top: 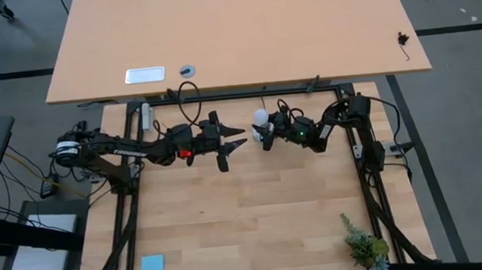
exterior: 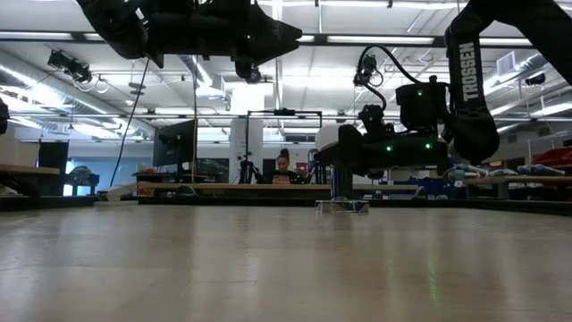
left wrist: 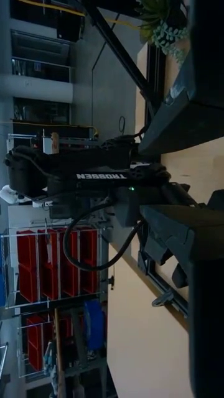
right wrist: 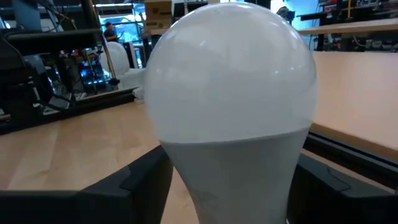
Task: Screw lightbulb
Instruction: Insert the white lightbulb into the silver lamp
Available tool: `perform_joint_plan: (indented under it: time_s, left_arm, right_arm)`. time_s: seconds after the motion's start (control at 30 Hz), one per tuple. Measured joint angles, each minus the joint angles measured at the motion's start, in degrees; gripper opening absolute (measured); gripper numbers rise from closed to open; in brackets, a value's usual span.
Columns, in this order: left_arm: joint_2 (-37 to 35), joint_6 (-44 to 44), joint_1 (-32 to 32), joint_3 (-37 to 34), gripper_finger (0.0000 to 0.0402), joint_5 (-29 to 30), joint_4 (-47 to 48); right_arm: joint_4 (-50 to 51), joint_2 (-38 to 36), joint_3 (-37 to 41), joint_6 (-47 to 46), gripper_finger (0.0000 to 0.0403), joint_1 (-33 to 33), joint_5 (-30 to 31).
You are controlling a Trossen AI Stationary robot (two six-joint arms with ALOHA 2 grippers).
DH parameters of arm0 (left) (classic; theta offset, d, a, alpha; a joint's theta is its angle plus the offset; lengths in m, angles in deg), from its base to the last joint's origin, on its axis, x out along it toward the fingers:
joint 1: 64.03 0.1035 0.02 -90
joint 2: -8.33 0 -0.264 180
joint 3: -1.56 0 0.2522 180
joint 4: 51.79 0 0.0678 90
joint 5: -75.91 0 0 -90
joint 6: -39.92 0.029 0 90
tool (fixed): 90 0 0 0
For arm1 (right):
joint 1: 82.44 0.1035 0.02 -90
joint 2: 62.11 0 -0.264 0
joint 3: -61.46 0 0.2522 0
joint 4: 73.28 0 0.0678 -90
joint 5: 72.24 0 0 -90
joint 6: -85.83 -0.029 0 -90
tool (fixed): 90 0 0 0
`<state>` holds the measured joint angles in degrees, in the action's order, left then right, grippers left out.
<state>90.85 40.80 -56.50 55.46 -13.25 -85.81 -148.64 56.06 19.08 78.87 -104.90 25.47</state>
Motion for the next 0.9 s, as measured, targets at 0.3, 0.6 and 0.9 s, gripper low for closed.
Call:
perform_joint_plan:
  time_s: [0.3,0.6,0.9]
  left_arm:
    - [0.0,0.0,0.0,0.0,0.0147,0.0,0.2]
    - [0.0,0.1,0.2,0.0,0.0147,0.0,0.2]
    - [0.0,0.4,2.0,0.0,0.0147,0.0,2.7]
  right_arm:
    - [0.1,-0.1,0.2,-0.6,0.0316,0.0,0.1]
    - [1.7,-8.2,6.7,-0.4,0.0318,0.0,0.1]
    - [15.9,-24.3,8.9,2.5,0.0314,2.2,0.2]
